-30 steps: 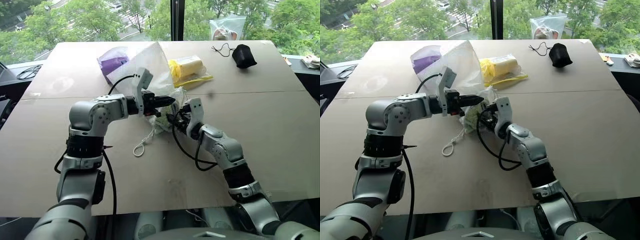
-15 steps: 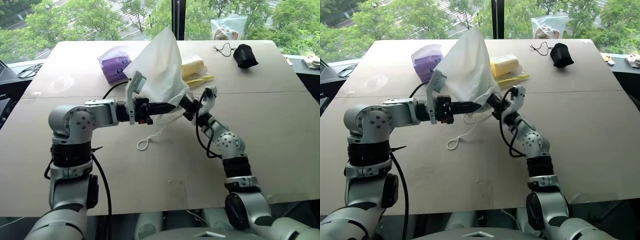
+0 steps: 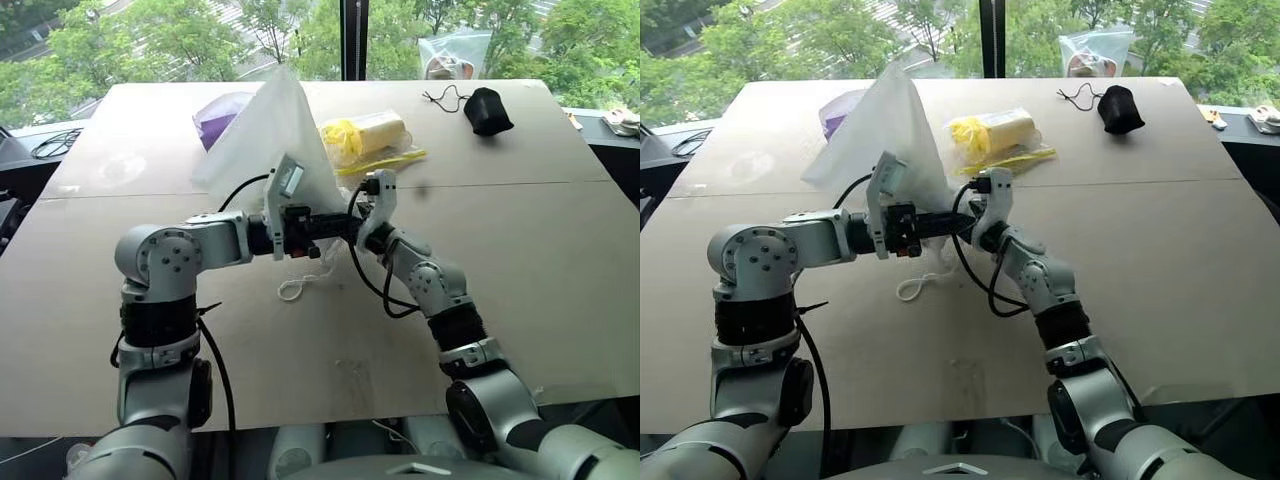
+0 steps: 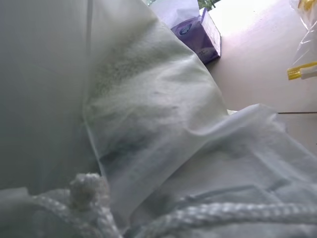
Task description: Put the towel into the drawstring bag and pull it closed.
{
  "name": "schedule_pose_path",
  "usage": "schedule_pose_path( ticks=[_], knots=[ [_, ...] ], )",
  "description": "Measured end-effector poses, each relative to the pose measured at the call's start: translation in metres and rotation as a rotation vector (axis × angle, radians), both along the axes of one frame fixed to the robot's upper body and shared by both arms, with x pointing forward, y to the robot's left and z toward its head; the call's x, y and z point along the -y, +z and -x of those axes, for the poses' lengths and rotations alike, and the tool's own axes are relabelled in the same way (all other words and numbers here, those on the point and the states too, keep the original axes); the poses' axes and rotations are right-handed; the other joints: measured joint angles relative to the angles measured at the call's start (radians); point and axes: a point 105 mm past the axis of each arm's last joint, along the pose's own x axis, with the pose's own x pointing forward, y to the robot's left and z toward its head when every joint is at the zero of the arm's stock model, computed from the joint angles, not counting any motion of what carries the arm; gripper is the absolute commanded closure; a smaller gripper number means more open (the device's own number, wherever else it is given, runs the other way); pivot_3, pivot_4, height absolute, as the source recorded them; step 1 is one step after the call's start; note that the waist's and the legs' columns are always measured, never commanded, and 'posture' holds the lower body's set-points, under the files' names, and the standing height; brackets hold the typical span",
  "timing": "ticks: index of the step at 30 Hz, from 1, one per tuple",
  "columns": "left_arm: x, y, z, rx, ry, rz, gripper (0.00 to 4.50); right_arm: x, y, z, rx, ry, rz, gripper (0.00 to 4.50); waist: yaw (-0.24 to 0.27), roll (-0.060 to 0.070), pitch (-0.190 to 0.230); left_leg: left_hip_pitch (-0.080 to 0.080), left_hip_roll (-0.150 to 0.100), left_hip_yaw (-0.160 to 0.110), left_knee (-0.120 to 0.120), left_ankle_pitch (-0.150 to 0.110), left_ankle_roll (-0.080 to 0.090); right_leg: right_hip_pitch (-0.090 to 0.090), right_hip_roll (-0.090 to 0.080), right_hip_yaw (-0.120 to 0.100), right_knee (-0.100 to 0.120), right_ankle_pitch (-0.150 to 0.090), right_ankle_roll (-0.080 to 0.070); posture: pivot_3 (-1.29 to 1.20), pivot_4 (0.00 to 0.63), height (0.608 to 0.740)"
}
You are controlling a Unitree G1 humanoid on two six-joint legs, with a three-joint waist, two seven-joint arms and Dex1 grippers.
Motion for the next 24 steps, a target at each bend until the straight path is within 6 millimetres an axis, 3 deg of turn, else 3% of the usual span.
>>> schedule_pose_path(
  ticks=[1, 3, 5, 7, 10, 12, 15, 20, 23, 24],
  knots=[
    [0.0, 0.0, -0.001, 0.006, -0.003, -0.003, 4.5, 0.002, -0.001, 0.001, 0.002, -0.002, 0.01, 1.12, 0.0, 0.0, 0.0, 0.0, 0.0, 0.0, 0.0, 0.0, 0.0, 0.0, 0.0, 0.0, 0.0, 0.0, 0.0, 0.0, 0.15, 0.74],
    [0.006, -0.003, -0.007, 0.05, -0.014, -0.043, 4.5, 0.022, -0.01, 0.009, 0.048, -0.02, 0.112, 1.12, 0.018, 0.0, 0.0, -0.001, -0.003, -0.001, 0.0, 0.0, 0.0, 0.0, -0.003, -0.002, -0.001, 0.0, 0.0, 0.0, 0.15, 0.74],
    [-0.027, -0.004, -0.036, 0.115, 0.173, -0.135, 4.5, 0.034, -0.015, 0.021, 0.097, -0.015, 0.195, 1.12, 0.008, 0.0, 0.0, -0.001, -0.003, 0.0, 0.0, 0.0, 0.0, -0.001, -0.002, 0.0, -0.001, 0.0, 0.0, 0.0, 0.15, 0.74],
    [-0.033, -0.002, -0.044, 0.166, 0.208, -0.147, 4.5, 0.043, -0.009, 0.023, 0.144, -0.027, 0.243, 1.12, 0.008, 0.001, 0.001, 0.0, -0.003, 0.001, 0.0, 0.0, 0.0, -0.002, -0.002, 0.0, 0.0, 0.0, 0.0, 0.0, 0.15, 0.74],
    [-0.03, 0.0, -0.053, 0.273, 0.187, -0.204, 4.5, 0.054, 0.009, 0.037, 0.267, 0.018, 0.331, 0.03, 0.015, 0.001, 0.001, -0.001, -0.002, 0.0, 0.0, 0.0, 0.0, -0.001, -0.001, -0.001, 0.0, 0.0, 0.0, 0.0, 0.15, 0.74],
    [-0.035, 0.002, -0.058, 0.343, 0.184, -0.257, 4.5, 0.064, 0.016, 0.043, 0.334, 0.03, 0.417, 0.03, 0.016, 0.001, 0.001, -0.002, -0.002, 0.0, 0.0, 0.0, 0.0, -0.001, -0.001, -0.001, -0.001, 0.0, 0.0, 0.0, 0.15, 0.74],
    [-0.042, 0.005, -0.062, 0.448, 0.167, -0.338, 4.5, 0.08, 0.008, 0.046, 0.333, 0.012, 0.519, 0.03, 0.015, 0.001, 0.001, -0.002, -0.002, 0.0, 0.0, 0.0, 0.0, -0.001, -0.001, -0.001, -0.002, 0.0, 0.0, 0.0, 0.15, 0.74],
    [-0.048, 0.012, -0.062, 0.585, 0.087, -0.437, 4.5, 0.107, -0.022, 0.033, 0.335, -0.051, 0.79, 0.03, 0.013, 0.001, 0.001, -0.004, -0.002, 0.0, 0.0, 0.0, 0.0, -0.003, 0.001, -0.001, -0.003, 0.0, 0.0, 0.0, 0.15, 0.74],
    [-0.048, 0.015, -0.057, 0.62, 0.035, -0.453, 4.5, 0.1, -0.032, 0.021, 0.324, -0.055, 0.806, 0.03, 0.01, 0.001, 0.001, -0.005, 0.0, 0.0, 0.001, 0.0, 0.0, -0.003, 0.003, -0.001, -0.003, 0.0, 0.0, 0.0, 0.15, 0.74],
    [-0.048, 0.016, -0.056, 0.63, 0.014, -0.458, 4.5, 0.088, -0.031, 0.014, 0.322, -0.051, 0.768, 0.03, 0.009, 0.0, 0.001, -0.005, 0.001, 0.0, 0.002, 0.0, 0.0, -0.003, 0.005, 0.0, -0.003, 0.0, 0.0, 0.0, 0.15, 0.74]
  ],
)
